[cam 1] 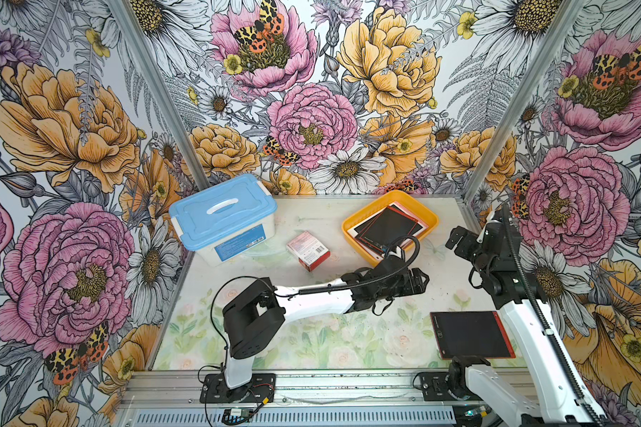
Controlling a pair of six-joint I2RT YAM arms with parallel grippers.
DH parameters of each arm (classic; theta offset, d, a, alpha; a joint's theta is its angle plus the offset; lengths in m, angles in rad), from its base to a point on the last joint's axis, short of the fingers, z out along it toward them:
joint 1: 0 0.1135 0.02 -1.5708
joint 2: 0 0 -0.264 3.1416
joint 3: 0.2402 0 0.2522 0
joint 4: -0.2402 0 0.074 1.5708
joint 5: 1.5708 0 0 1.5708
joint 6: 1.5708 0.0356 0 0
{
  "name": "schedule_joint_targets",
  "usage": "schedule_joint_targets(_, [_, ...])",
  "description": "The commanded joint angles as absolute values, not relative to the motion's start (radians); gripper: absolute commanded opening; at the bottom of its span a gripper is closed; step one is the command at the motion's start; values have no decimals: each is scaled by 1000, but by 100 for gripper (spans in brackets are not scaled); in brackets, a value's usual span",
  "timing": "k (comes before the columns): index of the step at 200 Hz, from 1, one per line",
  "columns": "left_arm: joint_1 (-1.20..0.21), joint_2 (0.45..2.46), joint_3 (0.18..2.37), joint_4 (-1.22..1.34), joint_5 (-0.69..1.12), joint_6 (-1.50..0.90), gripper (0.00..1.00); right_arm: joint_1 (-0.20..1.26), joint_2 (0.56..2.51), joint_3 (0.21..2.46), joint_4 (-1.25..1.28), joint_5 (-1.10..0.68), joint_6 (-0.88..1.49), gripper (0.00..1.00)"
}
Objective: Take out the writing tablet from the storage box
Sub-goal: Adjust the storage box at the center of the board.
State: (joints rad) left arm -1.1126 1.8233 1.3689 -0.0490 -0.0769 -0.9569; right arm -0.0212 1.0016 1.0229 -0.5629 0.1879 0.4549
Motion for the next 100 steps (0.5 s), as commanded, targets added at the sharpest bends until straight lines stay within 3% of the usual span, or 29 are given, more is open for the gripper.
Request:
schedule_joint_targets(1, [-1046,1795,1407,-155,-172,-806,89,-29,1084,1077,-490,228,450,99])
schedule_joint_targets(100, [-793,2102,1784,-369,-57,-731,92,-32,1636,1389,-413,203,334,100])
